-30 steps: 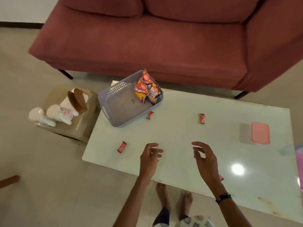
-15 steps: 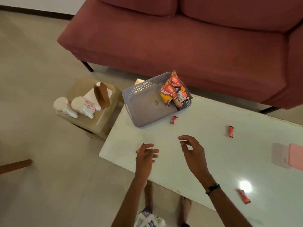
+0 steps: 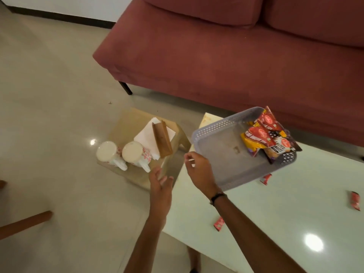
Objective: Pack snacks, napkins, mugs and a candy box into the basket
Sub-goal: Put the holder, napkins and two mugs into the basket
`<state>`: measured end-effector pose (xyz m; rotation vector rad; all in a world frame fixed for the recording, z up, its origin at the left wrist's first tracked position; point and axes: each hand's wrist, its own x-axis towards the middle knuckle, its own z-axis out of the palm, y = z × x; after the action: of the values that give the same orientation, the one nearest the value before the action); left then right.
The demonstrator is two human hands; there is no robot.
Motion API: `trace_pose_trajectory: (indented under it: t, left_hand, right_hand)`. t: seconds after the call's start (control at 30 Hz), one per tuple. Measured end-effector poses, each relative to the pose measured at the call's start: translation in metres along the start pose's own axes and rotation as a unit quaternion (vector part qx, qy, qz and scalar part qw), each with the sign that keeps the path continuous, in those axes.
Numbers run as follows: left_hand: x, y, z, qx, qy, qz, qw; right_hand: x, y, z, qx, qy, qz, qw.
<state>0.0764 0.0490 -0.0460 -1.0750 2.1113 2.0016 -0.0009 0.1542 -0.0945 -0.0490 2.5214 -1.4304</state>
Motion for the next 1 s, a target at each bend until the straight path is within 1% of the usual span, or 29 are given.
trace_pose_trajectory:
  t: [0.1,0.17,0.33,0.43,0.53,0.63,0.7,0.77,0.8,0.93,1.0]
  left_hand:
    - [0.042,0.023,-0.018,0.023,-0.014,0.008,1.0]
    - [0.063,0.034,-0.023,0.032,-0.024,0.008,0.999]
    - [0.086,0.038,-0.026,0.031,-0.039,-0.008,0.999]
    - [0.089,0.03,-0.028,0.035,-0.047,-0.017,0.998]
    - [0.089,0.023,-0.024,0.055,-0.066,-0.016,0.996]
    - [0.087,0.024,-0.008,0.087,-0.097,0.012,0.991]
    - [0.08,0.03,0.011,0.071,-0.142,0.031,0.987]
    - [0.071,0.034,0.036,0.047,-0.201,0.022,0.978]
    - [0.066,0.035,0.049,0.054,-0.235,0.011,0.97]
    - [0.052,0.028,0.103,0.077,-0.373,-0.06,0.923]
    - [0.049,0.024,0.125,0.085,-0.407,-0.077,0.906]
  right_hand:
    - [0.046,-0.024,0.034,-0.103,-0.045,0.017,0.994]
    - [0.069,-0.033,0.05,-0.17,-0.048,0.026,0.984]
    - [0.099,-0.038,0.075,-0.24,-0.063,0.048,0.968]
    - [0.105,-0.034,0.081,-0.243,-0.049,0.047,0.968]
    - [0.101,-0.03,0.073,-0.192,-0.03,0.054,0.98]
    - [0.081,-0.025,0.044,-0.154,0.023,0.055,0.986]
    - [0.063,-0.014,0.015,-0.134,0.085,0.04,0.987]
    - [0.049,0.006,-0.019,-0.129,0.13,0.052,0.982]
    - [0.042,0.017,-0.037,-0.129,0.143,0.065,0.979]
    - [0.024,0.061,-0.09,-0.165,0.158,0.124,0.966]
    - [0.024,0.081,-0.101,-0.169,0.153,0.157,0.961]
